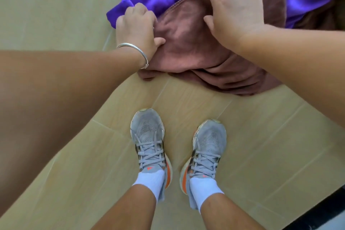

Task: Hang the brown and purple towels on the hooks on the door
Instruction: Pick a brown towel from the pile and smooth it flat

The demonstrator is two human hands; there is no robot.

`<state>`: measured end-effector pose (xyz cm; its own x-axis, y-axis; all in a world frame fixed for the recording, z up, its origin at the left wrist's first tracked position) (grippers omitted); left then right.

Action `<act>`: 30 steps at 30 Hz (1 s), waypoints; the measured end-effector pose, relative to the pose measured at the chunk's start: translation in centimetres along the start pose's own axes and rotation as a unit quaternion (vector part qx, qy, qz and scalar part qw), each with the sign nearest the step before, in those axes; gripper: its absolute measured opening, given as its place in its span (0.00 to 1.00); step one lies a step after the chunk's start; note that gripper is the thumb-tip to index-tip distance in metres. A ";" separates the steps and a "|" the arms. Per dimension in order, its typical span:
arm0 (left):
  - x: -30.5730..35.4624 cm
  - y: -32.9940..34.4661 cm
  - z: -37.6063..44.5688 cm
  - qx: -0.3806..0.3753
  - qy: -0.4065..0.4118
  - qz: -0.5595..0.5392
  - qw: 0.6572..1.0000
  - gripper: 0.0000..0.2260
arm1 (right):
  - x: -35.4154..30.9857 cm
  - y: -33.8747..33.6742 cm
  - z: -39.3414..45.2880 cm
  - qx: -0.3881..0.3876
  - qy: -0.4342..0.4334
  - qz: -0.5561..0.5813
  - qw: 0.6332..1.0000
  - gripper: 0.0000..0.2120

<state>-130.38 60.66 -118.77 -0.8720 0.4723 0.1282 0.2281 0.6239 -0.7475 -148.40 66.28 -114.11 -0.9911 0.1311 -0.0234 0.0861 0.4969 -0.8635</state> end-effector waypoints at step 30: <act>-29.0 -46.0 -33.6 0.290 -0.183 -0.158 0.926 0.03 | -27.6 -49.5 -4.5 0.133 -0.249 -0.020 0.959 0.11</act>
<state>-101.02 39.17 -66.22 -0.9682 0.0136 0.2500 -0.2420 0.2052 -0.9483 -124.89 41.91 -68.44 -0.9247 -0.3421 -0.1669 0.0828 0.2471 -0.9654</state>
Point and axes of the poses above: each hand's wrist, its own z-axis towards the middle knuckle, its own y-axis out of the palm, x = y × z, the point moved 6 cm from there along z, towards the middle knuckle, and after that the axes turned 15 degrees about -x, right-handed, at the moved point
